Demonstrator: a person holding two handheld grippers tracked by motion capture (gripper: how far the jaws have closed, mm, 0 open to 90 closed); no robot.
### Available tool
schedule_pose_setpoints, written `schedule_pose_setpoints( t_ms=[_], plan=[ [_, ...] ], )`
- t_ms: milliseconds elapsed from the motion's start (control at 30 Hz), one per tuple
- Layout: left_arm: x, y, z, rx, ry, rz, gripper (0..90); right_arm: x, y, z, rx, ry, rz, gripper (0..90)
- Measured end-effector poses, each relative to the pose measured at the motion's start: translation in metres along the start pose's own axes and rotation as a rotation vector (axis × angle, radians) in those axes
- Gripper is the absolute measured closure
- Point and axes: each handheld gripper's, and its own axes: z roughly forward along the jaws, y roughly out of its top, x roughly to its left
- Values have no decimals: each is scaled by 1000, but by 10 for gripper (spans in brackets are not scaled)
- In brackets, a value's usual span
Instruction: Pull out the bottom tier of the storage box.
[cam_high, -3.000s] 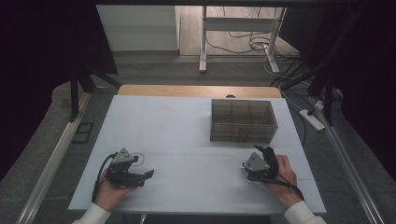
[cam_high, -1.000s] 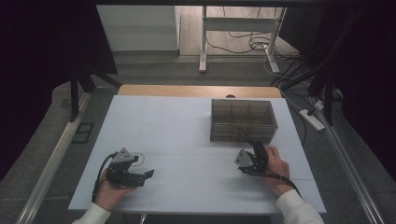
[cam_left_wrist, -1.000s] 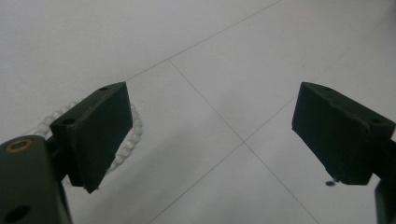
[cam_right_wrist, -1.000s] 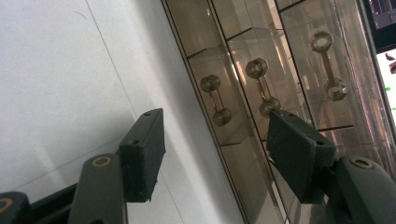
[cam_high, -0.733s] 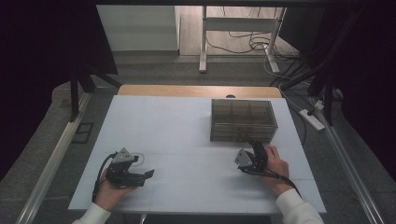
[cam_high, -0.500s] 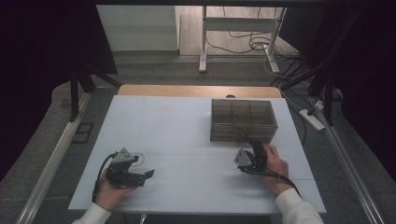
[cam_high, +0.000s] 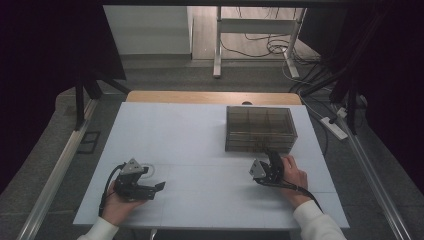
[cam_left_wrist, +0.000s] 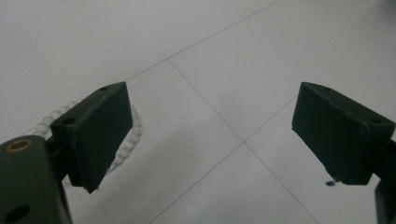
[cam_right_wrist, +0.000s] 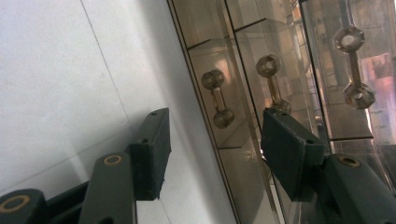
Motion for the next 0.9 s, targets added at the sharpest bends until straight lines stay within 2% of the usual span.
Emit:
schedule_pose_setpoints(
  t_ms=[33, 67, 133, 167, 200, 767, 800, 833, 900],
  plan=[
    [0, 0, 0, 1, 0, 0, 119, 0, 0, 0, 2, -1, -19, 432],
    [0, 0, 0, 1, 0, 0, 119, 1, 0, 1, 1, -6, -7, 435],
    [0, 0, 0, 0, 0, 0, 119, 0, 0, 1, 0, -7, -25, 439],
    [0, 0, 0, 0, 0, 0, 119, 1, 1, 1, 1, -8, -15, 443],
    [0, 0, 0, 0, 0, 0, 119, 0, 0, 2, 0, -8, -30, 446],
    [1, 0, -1, -3, 2, 2, 119, 3, 1, 10, 31, -42, -95, 545],
    [1, 0, -1, -3, 2, 2, 119, 2, 1, 10, 35, -17, -97, 551],
    [1, 0, -1, -3, 2, 1, 119, 3, 1, 11, 32, -45, -100, 567],
    [1, 0, -1, -2, 2, 1, 119, 3, 1, 12, 37, -43, -106, 591]
  ],
)
